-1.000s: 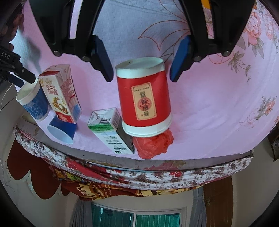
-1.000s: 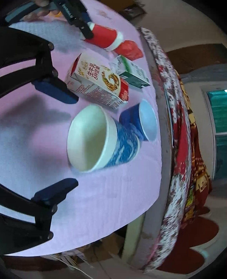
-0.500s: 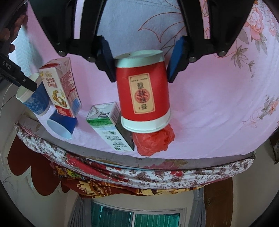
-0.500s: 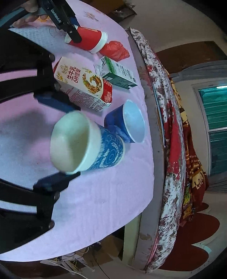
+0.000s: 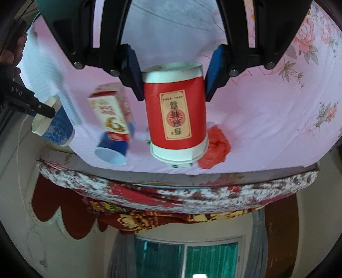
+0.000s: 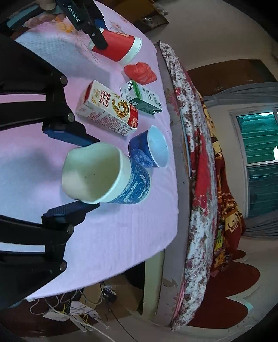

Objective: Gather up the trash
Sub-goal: 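Carry both cups over the black bin and open both tools to drop them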

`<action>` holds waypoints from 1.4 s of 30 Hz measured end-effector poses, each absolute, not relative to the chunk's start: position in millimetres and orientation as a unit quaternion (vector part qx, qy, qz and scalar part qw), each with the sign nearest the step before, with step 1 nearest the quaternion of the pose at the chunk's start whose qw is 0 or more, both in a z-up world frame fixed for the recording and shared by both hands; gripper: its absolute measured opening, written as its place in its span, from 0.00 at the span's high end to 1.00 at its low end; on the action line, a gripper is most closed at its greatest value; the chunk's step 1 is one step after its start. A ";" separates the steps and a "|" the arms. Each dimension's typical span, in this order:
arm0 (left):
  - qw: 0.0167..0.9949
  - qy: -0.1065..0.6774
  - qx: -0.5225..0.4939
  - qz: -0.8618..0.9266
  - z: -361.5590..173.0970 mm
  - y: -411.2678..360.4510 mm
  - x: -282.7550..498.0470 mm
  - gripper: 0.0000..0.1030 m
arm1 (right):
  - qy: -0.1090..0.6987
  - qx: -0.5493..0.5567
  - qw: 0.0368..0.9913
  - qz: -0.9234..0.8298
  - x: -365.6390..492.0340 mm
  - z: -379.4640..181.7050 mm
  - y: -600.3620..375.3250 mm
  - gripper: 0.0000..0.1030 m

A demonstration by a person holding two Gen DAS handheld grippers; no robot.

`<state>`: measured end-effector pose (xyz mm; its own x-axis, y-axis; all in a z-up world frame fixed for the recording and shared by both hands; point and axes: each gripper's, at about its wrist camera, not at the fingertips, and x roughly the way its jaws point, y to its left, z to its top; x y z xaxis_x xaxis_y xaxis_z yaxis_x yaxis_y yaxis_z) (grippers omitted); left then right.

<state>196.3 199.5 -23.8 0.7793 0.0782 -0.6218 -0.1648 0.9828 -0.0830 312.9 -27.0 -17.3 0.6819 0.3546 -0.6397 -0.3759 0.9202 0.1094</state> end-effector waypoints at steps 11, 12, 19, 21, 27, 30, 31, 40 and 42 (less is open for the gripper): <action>0.945 0.322 -0.052 0.005 -7.4 130.8 172.6 0.46 | 0.328 -0.023 0.928 0.177 256.7 8.0 -96.6 0.49; 0.946 0.321 -0.049 -0.002 -5.7 124.1 171.1 0.46 | 0.327 -0.025 0.929 0.173 250.8 9.5 -104.6 0.49; 0.946 0.317 -0.030 -0.054 3.1 69.7 157.6 0.46 | 0.319 -0.029 0.935 0.152 216.5 20.1 -152.2 0.49; 0.945 0.318 -0.025 -0.067 3.2 54.1 154.2 0.46 | 0.316 -0.026 0.938 0.143 206.2 23.0 -168.2 0.49; 0.940 0.322 -0.006 -0.112 3.1 6.0 146.3 0.46 | 0.312 -0.006 0.943 0.116 181.7 29.2 -218.5 0.49; 0.935 0.325 0.006 -0.139 2.2 -21.5 141.1 0.46 | 0.312 0.007 0.945 0.102 172.5 31.8 -240.8 0.49; 0.934 0.325 0.010 -0.148 2.1 -30.1 138.8 0.46 | 0.312 0.009 0.945 0.098 169.6 32.3 -247.8 0.49; 0.920 0.335 0.029 -0.204 -3.8 -93.1 124.4 0.46 | 0.327 0.019 0.943 0.060 140.1 17.5 -308.5 0.49; 0.916 0.338 0.033 -0.212 -7.0 -104.8 121.8 0.46 | 0.332 0.021 0.941 0.054 133.8 12.4 -320.8 0.49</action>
